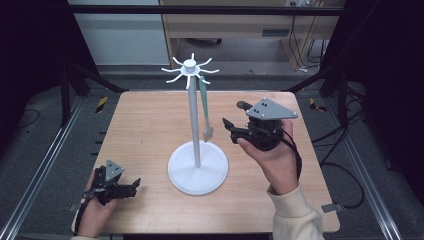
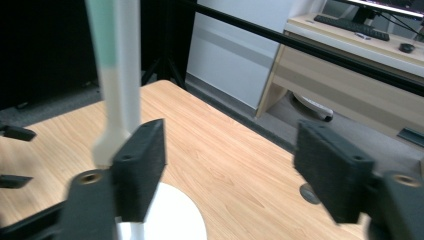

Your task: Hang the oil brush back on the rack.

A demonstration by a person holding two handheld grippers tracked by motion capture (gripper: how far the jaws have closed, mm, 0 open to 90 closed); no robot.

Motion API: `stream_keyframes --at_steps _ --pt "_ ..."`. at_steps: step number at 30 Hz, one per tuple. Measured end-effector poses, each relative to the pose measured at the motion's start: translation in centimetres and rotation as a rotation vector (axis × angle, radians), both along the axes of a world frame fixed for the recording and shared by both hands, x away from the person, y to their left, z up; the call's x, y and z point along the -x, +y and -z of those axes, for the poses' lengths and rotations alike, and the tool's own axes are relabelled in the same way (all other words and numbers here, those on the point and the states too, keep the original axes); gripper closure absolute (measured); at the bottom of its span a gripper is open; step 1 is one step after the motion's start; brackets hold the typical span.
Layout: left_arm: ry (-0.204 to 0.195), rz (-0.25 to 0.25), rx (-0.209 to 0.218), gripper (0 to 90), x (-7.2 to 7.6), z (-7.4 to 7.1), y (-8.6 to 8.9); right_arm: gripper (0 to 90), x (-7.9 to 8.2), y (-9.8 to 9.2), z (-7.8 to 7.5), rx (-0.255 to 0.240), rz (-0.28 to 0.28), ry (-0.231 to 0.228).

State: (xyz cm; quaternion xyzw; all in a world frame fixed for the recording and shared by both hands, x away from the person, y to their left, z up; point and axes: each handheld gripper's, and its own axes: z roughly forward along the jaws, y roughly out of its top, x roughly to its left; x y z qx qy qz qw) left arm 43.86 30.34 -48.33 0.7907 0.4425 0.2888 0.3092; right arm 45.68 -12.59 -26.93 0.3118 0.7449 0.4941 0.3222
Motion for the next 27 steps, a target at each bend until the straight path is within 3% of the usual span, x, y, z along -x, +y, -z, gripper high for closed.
stream_keyframes --at_steps 6,12,27 --pt "-0.001 0.000 -0.002 2.5 0.0 0.0 0.0 15.6 -1.1 -1.2 1.5 0.026 0.043 0.020" --pt "-0.010 -0.007 -0.003 2.5 0.1 -0.1 0.1 9.8 -2.5 -3.0 3.8 0.029 0.073 0.049" --pt "-0.040 -0.045 0.003 2.2 0.2 -0.4 0.4 12.3 -4.3 -6.5 10.0 0.083 0.172 0.193"
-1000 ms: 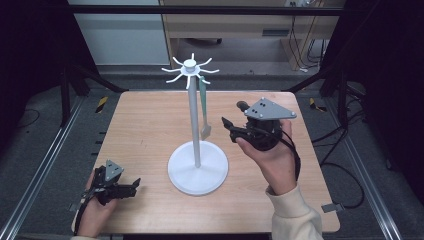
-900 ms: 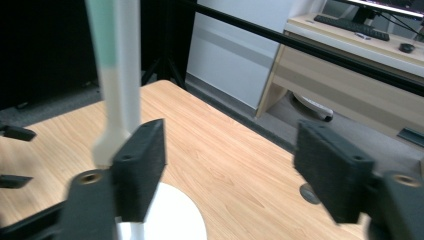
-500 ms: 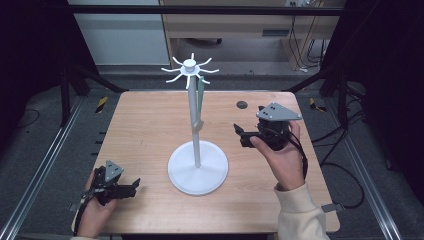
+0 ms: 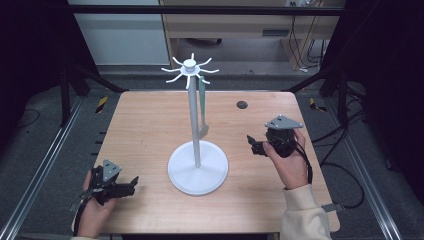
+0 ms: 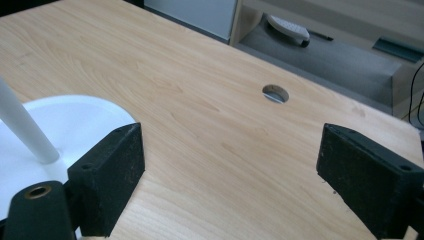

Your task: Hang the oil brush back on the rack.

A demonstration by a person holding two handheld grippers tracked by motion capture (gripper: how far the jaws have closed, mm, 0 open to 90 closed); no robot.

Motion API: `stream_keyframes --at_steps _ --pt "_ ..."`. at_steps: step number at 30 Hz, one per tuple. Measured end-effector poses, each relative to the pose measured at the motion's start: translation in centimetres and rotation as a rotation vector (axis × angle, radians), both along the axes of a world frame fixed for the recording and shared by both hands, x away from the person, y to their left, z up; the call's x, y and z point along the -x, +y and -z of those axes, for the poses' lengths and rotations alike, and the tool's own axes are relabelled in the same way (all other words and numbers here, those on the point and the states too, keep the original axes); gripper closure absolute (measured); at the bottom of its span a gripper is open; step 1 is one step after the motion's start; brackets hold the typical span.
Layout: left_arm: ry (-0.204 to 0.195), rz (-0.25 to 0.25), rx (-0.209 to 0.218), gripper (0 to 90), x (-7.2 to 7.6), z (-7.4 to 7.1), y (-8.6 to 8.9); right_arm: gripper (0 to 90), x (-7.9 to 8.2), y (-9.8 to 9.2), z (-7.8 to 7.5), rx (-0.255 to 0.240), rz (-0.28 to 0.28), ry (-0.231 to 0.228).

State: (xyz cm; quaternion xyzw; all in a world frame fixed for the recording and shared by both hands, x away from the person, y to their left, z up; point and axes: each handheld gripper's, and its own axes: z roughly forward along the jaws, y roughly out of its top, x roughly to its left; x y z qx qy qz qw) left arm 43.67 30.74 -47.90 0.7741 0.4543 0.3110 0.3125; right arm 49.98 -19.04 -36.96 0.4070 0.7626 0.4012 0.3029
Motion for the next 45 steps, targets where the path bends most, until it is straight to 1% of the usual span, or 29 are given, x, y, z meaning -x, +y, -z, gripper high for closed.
stream_keyframes --at_steps 3,5,7,8,9,10,11,15,16,18,21,24,26,27,28,29,33,36,38,39,42,45 --pt "0.003 -0.005 -0.002 2.0 0.0 0.0 0.1 12.2 -0.1 -0.4 1.0 0.001 0.009 0.033" --pt "0.000 -0.006 -0.003 2.0 0.0 0.0 0.1 12.2 -0.1 -0.8 2.1 0.007 0.018 0.048" --pt "0.002 -0.007 -0.003 2.0 0.0 0.0 0.1 12.2 -0.1 -1.0 2.8 0.013 0.022 0.064" --pt "0.003 -0.007 -0.003 2.0 0.0 0.0 0.1 12.2 0.0 -1.1 3.4 0.018 0.028 0.075" --pt "0.003 -0.007 -0.003 2.0 0.0 0.0 0.1 12.2 0.0 -1.1 3.6 0.021 0.030 0.079" --pt "0.003 -0.007 -0.003 2.0 0.0 0.0 0.1 12.2 0.0 -1.2 4.2 0.043 0.025 0.088" --pt "0.003 -0.007 -0.003 2.0 0.0 0.0 0.1 12.2 0.1 -1.2 4.5 0.052 0.026 0.091" --pt "0.005 -0.008 -0.005 2.0 0.0 0.1 0.1 12.2 0.2 -1.2 6.3 0.100 0.013 0.132" --pt "0.006 -0.007 -0.007 2.0 0.0 0.1 0.1 12.1 0.2 -1.2 6.7 0.105 0.009 0.136" --pt "0.007 -0.007 -0.008 2.1 -0.1 0.1 0.1 12.2 0.1 -1.4 7.5 0.094 -0.003 0.167" --pt "0.007 -0.007 -0.009 2.1 0.0 0.1 0.1 12.3 -0.1 -1.5 8.2 0.070 -0.012 0.188" --pt "0.009 -0.008 -0.010 2.1 -0.1 0.1 0.1 12.7 -0.3 -1.6 8.8 0.048 -0.020 0.193" --pt "0.008 -0.009 -0.011 2.1 -0.1 0.1 0.0 12.9 -0.5 -1.7 9.2 0.051 -0.020 0.191" --pt "0.009 -0.008 -0.012 2.1 -0.1 0.1 0.0 13.0 -0.6 -1.6 9.3 0.041 -0.020 0.200" --pt "0.009 -0.008 -0.013 2.1 -0.1 0.1 0.0 12.9 -0.7 -1.7 9.4 0.044 -0.024 0.201" --pt "0.010 -0.008 -0.013 2.1 -0.1 0.2 0.0 12.9 -0.7 -1.7 9.5 0.044 -0.028 0.197" --pt "0.014 -0.009 -0.017 2.2 -0.1 0.2 0.0 13.0 -1.0 -1.6 9.8 0.015 -0.035 0.190" --pt "0.013 -0.011 -0.017 2.2 -0.1 0.2 0.0 13.2 -1.2 -1.4 10.1 -0.004 -0.052 0.184" --pt "0.013 -0.013 -0.017 2.2 -0.1 0.2 -0.1 13.3 -1.2 -1.3 10.2 0.002 -0.055 0.173" --pt "0.013 -0.014 -0.016 2.3 -0.1 0.2 -0.1 13.3 -1.3 -1.2 10.3 -0.003 -0.057 0.168" --pt "0.012 -0.015 -0.017 2.3 -0.2 0.2 -0.1 13.3 -1.4 -1.0 10.4 -0.013 -0.061 0.162" --pt "0.010 -0.015 -0.016 2.3 -0.1 0.2 -0.1 13.1 -1.4 -1.0 10.4 -0.009 -0.066 0.159"
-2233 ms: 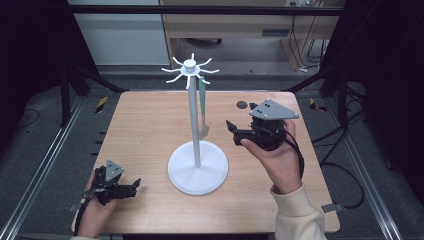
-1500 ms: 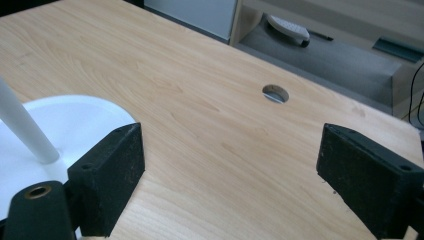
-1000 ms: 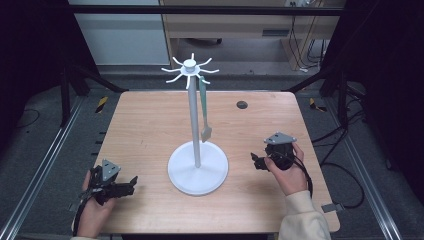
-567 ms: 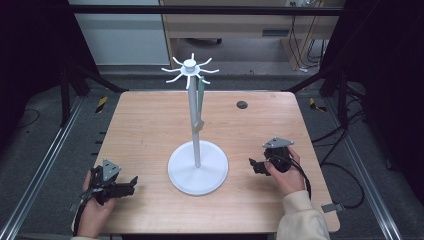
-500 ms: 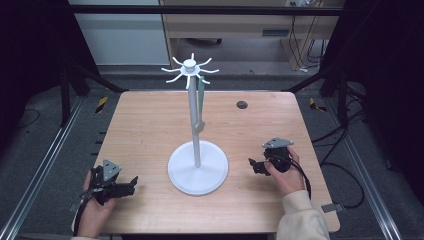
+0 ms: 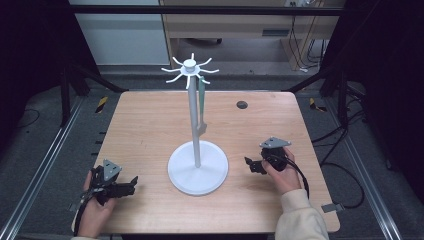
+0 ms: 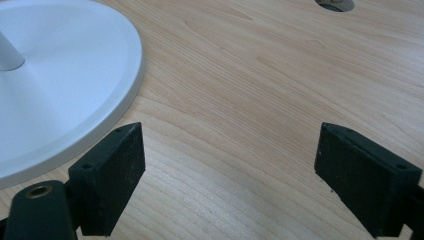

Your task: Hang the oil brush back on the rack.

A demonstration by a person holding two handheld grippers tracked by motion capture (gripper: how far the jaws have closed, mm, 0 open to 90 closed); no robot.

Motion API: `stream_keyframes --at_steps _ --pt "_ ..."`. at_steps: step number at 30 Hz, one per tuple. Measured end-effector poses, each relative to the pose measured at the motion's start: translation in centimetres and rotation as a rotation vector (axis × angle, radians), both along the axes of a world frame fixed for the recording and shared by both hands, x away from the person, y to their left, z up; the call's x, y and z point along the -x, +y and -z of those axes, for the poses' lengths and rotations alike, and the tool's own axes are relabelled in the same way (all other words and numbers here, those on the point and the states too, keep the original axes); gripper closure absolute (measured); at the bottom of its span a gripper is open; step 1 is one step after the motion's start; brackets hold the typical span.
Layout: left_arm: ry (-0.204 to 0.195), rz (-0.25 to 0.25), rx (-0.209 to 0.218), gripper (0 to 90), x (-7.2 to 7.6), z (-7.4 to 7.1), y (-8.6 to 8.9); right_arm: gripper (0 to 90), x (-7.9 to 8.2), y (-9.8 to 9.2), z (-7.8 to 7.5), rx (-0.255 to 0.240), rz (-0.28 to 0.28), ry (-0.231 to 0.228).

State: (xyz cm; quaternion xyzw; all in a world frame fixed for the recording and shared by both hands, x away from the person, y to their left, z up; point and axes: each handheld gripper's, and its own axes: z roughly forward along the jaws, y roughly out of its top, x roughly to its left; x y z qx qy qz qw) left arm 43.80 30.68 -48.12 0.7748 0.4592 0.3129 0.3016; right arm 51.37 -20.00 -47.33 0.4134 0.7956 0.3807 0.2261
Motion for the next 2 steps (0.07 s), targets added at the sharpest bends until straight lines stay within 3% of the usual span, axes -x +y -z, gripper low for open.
stream_keyframes --at_steps 2 --pt "-0.003 0.001 -0.002 2.3 -0.01 -0.01 0.03 12.6 0.00 0.06 -0.06 -0.002 -0.005 0.001"
